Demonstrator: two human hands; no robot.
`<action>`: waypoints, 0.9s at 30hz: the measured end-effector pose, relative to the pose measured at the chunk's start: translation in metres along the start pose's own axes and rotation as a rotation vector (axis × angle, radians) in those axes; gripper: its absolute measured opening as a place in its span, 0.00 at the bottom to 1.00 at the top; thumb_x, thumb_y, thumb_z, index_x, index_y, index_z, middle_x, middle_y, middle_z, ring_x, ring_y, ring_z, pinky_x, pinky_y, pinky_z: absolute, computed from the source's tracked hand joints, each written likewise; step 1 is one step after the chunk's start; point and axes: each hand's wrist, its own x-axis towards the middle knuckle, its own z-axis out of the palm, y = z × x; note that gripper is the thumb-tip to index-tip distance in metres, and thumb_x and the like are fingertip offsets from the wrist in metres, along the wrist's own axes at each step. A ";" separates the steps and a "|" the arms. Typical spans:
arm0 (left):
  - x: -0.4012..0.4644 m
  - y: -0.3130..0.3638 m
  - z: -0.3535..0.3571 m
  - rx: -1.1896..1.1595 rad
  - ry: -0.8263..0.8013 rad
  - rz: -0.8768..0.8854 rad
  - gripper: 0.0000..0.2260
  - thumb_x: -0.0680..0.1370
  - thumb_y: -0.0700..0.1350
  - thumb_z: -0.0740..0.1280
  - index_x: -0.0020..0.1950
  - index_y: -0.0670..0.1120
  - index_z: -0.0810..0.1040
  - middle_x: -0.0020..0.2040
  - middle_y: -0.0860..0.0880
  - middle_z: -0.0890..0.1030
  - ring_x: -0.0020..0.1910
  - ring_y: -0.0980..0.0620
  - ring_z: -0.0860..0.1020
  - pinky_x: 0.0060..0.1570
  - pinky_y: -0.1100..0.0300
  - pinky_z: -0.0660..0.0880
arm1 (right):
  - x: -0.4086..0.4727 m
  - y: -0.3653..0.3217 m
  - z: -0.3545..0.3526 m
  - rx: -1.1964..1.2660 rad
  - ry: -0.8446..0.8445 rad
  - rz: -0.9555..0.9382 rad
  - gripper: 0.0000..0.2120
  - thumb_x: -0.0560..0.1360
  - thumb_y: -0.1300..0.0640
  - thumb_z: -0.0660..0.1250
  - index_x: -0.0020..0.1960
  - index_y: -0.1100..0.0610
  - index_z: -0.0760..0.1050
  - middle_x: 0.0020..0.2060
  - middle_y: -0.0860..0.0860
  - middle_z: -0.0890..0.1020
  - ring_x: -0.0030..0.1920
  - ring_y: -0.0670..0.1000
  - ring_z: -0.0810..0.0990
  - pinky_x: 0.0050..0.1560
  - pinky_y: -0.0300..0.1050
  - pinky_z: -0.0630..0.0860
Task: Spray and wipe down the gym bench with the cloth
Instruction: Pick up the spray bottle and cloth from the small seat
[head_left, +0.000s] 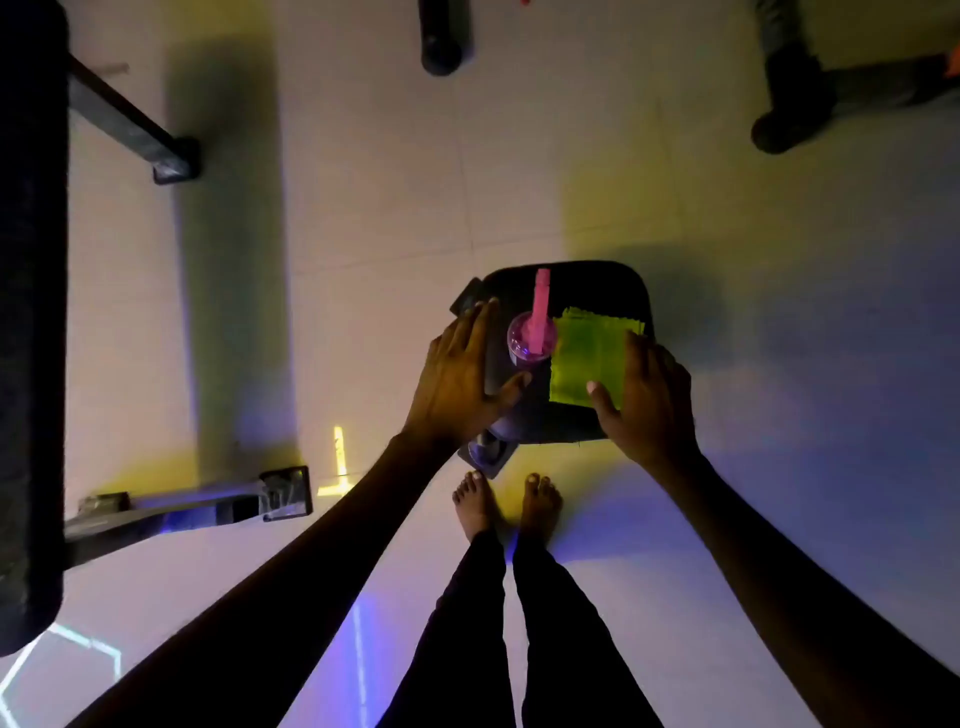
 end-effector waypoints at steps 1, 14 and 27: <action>0.008 -0.005 0.011 -0.039 0.010 0.003 0.40 0.77 0.62 0.65 0.81 0.40 0.59 0.81 0.41 0.64 0.78 0.40 0.65 0.74 0.44 0.67 | 0.008 0.006 0.013 0.027 -0.018 0.034 0.37 0.82 0.47 0.66 0.82 0.65 0.58 0.77 0.65 0.69 0.77 0.66 0.68 0.75 0.61 0.65; 0.081 0.003 0.079 -0.274 0.246 -0.016 0.36 0.76 0.54 0.68 0.79 0.37 0.63 0.54 0.45 0.86 0.46 0.51 0.82 0.48 0.60 0.79 | 0.082 0.040 0.099 0.370 0.045 0.622 0.29 0.80 0.53 0.71 0.74 0.66 0.67 0.68 0.65 0.77 0.68 0.66 0.78 0.64 0.56 0.76; 0.056 0.012 0.022 -0.336 0.301 -0.154 0.28 0.78 0.44 0.71 0.76 0.40 0.68 0.54 0.43 0.86 0.43 0.45 0.85 0.49 0.53 0.84 | 0.062 -0.008 0.023 0.583 0.088 0.464 0.06 0.76 0.61 0.73 0.50 0.64 0.82 0.48 0.62 0.86 0.52 0.64 0.82 0.44 0.44 0.62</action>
